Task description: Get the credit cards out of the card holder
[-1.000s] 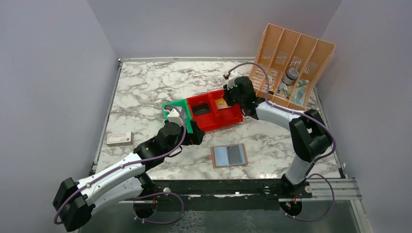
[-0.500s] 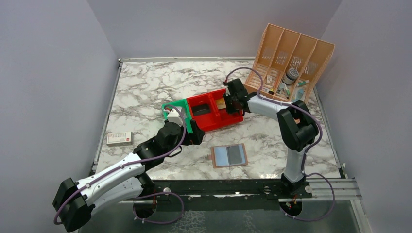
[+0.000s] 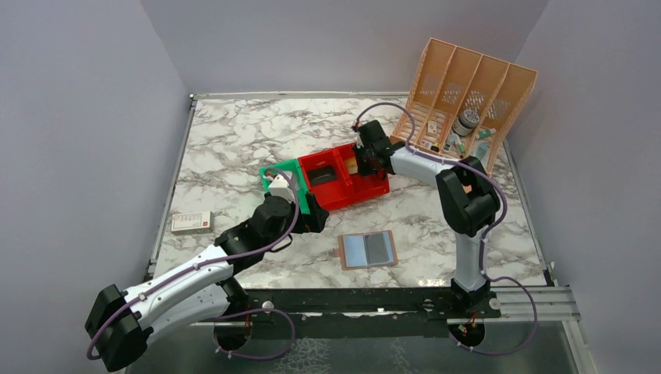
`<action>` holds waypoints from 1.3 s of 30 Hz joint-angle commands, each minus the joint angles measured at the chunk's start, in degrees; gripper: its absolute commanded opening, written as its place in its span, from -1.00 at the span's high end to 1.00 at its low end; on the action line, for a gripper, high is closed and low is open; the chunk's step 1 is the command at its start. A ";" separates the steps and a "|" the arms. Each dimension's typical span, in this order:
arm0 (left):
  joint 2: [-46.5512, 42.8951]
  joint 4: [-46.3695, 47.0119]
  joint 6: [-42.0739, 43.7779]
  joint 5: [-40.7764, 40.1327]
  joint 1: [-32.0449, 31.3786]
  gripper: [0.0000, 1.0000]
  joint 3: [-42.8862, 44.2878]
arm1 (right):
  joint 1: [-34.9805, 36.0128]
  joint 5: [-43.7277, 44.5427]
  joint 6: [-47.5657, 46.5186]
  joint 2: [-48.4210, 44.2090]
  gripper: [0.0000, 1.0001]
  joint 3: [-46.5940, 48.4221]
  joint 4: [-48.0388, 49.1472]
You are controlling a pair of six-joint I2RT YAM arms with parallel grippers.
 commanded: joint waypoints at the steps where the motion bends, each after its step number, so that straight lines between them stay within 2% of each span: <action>1: 0.31 0.52 0.57 1.34 0.29 -0.99 1.30 | 0.57 1.11 0.81 2.06 0.82 2.30 -0.37; 10: 1.06 1.07 0.66 2.44 0.36 -0.99 1.22 | 0.57 1.89 2.15 0.33 0.78 2.06 0.76; 16: 1.11 1.32 0.43 4.02 0.35 -0.99 0.83 | 0.57 0.82 3.49 -7.73 0.67 -2.79 2.89; 23: 0.33 6.00 -1.40 8.53 0.37 -0.99 -2.25 | 0.57 0.32 4.66 -24.52 0.44 -15.70 5.22; 28: 1.44 10.79 -4.25 15.05 0.28 -0.99 -2.81 | 0.57 -4.84 8.76 -37.21 0.29 -27.89 6.26; 29: 1.77 12.43 -5.02 16.56 0.22 -0.99 -3.10 | 0.57 -6.62 9.91 -39.87 0.13 -30.65 7.12; 30: 2.07 13.84 -5.79 17.76 0.05 -0.99 -3.42 | 0.57 -8.91 11.13 -42.44 0.05 -34.02 8.45; 32: 3.19 16.85 -6.72 19.29 -0.92 -0.99 -4.25 | 0.55 -16.29 12.57 -47.54 0.03 -40.89 12.82; 35: 6.31 17.36 -6.01 18.51 -4.39 -0.98 -3.44 | 0.57 -22.91 16.39 -52.29 0.03 -48.72 16.52; 37: 9.58 16.90 -5.01 17.18 -7.37 -0.98 -2.13 | 0.57 -23.38 16.79 -53.91 0.03 -50.81 15.43; 39: 13.12 15.37 -4.32 15.02 -9.98 -0.88 0.03 | 0.57 -22.05 16.43 -54.96 0.03 -50.83 12.66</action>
